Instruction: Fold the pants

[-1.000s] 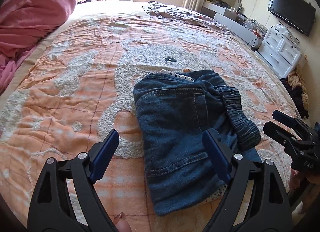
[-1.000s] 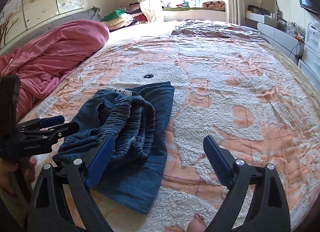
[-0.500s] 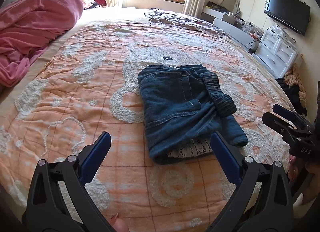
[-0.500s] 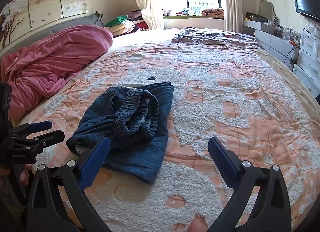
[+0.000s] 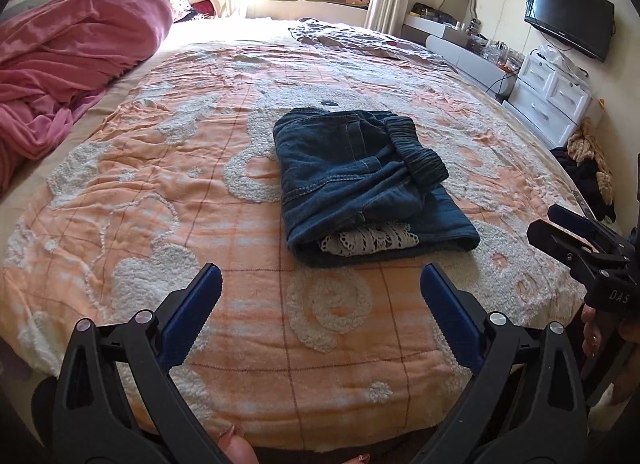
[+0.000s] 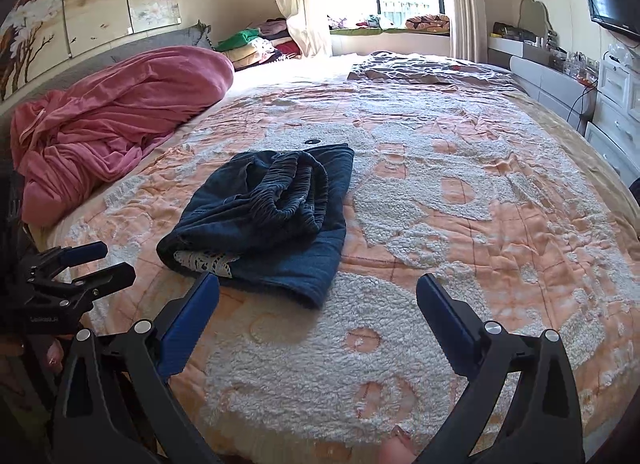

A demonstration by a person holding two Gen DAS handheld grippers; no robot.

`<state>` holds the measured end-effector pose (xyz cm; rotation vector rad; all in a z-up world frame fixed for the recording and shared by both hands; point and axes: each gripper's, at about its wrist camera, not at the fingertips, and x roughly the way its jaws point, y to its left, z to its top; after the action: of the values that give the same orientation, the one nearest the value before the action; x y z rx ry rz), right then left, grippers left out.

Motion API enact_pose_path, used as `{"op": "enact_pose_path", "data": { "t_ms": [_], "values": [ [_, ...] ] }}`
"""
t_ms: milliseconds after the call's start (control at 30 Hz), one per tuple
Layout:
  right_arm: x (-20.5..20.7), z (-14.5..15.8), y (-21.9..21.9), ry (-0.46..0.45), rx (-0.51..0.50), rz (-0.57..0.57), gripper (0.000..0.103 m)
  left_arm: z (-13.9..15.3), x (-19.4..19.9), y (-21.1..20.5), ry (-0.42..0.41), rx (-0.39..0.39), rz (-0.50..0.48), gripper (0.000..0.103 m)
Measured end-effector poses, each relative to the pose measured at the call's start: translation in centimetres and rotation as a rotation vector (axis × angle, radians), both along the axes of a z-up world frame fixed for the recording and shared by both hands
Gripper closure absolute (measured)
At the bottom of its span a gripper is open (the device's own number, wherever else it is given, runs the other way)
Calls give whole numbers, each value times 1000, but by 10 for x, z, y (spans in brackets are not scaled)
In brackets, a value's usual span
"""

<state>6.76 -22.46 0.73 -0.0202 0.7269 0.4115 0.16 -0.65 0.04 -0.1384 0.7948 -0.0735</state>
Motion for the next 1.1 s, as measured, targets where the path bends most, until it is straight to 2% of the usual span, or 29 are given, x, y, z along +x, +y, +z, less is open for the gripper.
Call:
{"op": "enact_pose_path", "data": {
  "t_ms": [367, 1100],
  "values": [
    [-17, -13, -1, 7, -14, -10, 5, -8, -16, -5, 2, -21, 21, 10],
    [-15, -22, -7, 42, 10, -35, 5, -11, -18, -9, 10, -16, 12, 10]
  ]
}}
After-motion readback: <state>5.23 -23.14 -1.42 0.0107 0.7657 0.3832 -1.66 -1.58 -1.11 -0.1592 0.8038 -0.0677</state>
